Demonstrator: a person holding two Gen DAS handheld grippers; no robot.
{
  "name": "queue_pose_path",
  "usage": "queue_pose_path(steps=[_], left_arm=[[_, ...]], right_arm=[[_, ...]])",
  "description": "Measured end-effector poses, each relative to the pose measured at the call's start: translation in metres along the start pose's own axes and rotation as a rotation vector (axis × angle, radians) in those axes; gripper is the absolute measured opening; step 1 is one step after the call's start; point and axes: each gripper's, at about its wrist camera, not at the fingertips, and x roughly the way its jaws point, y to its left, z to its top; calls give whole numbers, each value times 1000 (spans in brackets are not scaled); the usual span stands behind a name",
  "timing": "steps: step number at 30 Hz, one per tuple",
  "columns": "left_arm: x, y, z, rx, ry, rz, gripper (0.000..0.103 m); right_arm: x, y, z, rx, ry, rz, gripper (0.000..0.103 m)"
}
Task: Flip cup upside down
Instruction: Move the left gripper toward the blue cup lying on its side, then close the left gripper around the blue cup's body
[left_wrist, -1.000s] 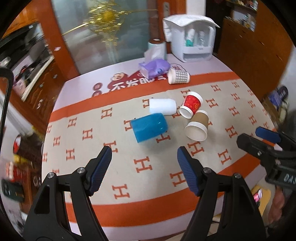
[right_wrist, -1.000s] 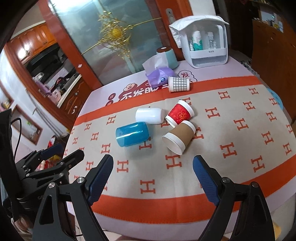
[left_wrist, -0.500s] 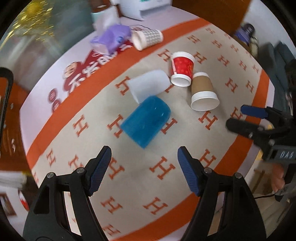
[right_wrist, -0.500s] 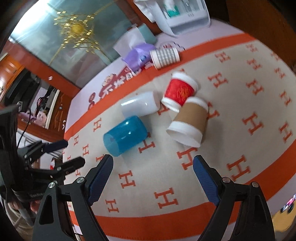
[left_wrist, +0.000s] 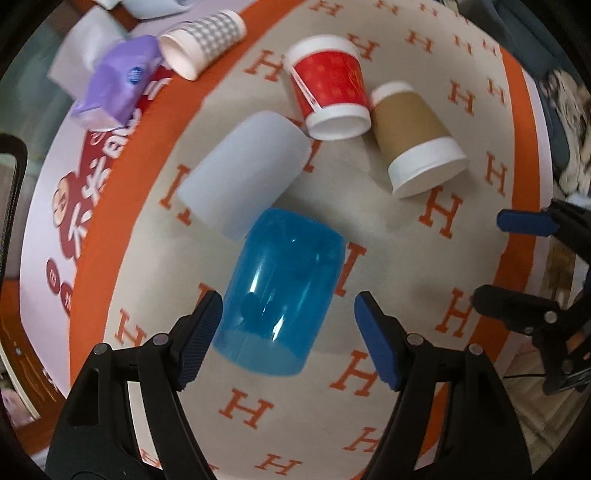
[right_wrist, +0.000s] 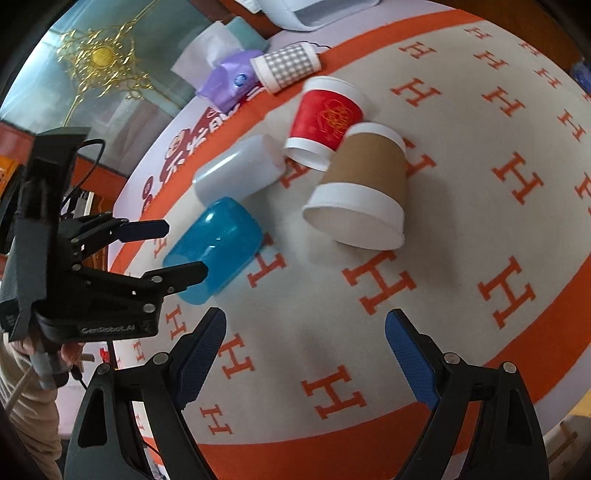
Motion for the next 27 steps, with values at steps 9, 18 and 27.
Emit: queue_pose_path(steps=[9, 18, 27], left_arm=[[28, -4, 13, 59, 36, 36, 73], [47, -4, 21, 98, 62, 69, 77], [63, -7, 24, 87, 83, 123, 76]], right_arm=[[8, -26, -8, 79, 22, -13, 89], [15, -41, -11, 128, 31, -18, 89], [21, -47, -11, 149, 37, -15, 89]])
